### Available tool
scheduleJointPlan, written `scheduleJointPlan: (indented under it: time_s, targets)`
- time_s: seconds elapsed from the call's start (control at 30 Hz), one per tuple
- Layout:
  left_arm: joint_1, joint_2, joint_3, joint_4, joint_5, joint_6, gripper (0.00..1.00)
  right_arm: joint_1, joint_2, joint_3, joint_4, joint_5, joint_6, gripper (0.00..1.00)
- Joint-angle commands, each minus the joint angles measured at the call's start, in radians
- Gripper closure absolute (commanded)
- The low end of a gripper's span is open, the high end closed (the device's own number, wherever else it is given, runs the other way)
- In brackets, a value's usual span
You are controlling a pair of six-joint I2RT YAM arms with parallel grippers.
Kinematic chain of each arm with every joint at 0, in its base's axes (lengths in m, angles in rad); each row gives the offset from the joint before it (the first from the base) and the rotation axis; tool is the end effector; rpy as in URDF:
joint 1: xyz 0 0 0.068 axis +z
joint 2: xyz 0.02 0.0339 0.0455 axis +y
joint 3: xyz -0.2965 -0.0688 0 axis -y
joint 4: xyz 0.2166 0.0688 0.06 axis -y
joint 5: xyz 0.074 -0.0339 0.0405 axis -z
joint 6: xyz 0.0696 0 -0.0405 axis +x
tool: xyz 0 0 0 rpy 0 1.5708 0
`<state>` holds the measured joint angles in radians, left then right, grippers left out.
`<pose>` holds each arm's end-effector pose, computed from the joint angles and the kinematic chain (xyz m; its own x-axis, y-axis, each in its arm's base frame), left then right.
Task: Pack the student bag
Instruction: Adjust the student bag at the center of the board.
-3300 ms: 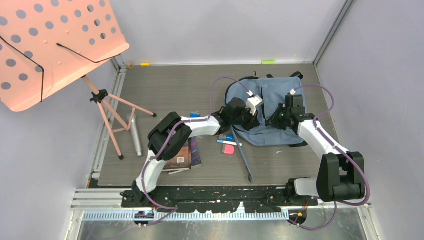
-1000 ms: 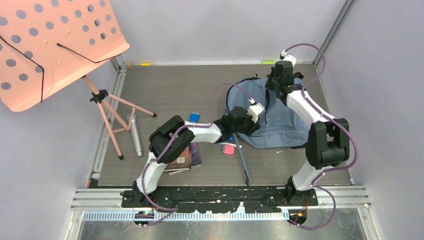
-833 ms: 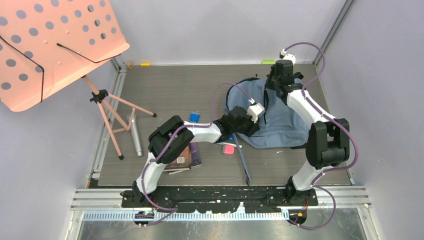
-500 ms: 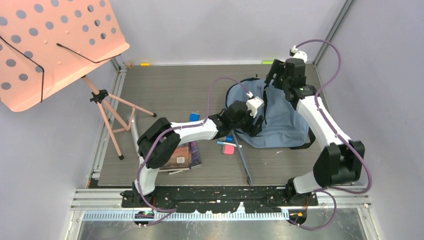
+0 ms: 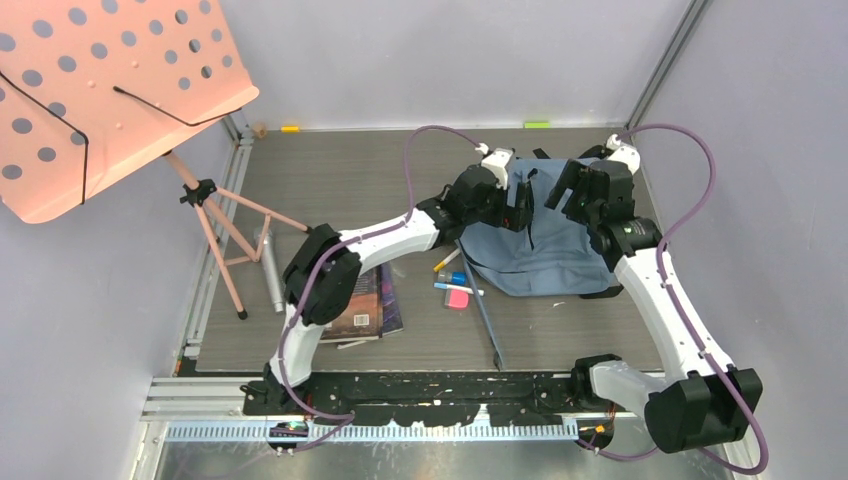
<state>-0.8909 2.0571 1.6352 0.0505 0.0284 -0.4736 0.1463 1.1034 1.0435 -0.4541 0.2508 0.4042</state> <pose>0.3220 -0.4014 0.2896 -0.5652 -0.0261 -0.8246 0.6025 0.6697 -0.4342 0.2294 0.0163 0.3556 -0.4187 0.3234 -0.8486 0.2580 0.9383 0.2303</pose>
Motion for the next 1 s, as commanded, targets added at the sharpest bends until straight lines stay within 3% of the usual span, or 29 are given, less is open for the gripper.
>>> scheduleJointPlan:
  time_s: [0.0, 0.43, 0.6, 0.73, 0.97]
  targets:
    - [0.012, 0.067, 0.070, -0.013, -0.008, -0.031, 0.10, -0.005, -0.046, -0.042, -0.029, -0.025, 0.043, 0.13]
    - [0.017, 0.237, 0.282, -0.118, -0.014, -0.008, 0.11, -0.005, -0.071, -0.102, -0.023, -0.079, 0.053, 0.19]
    - [0.017, 0.247, 0.286, -0.161, -0.069, 0.007, 0.26, -0.004, -0.075, -0.100, -0.022, -0.097, 0.040, 0.20]
    - [0.027, 0.236, 0.247, -0.158, -0.076, -0.002, 0.45, 0.002, -0.081, -0.108, -0.010, -0.131, 0.004, 0.22]
    - [0.057, 0.203, 0.151, -0.098, -0.037, -0.044, 0.69, 0.079, -0.044, -0.111, 0.002, -0.034, -0.055, 0.22]
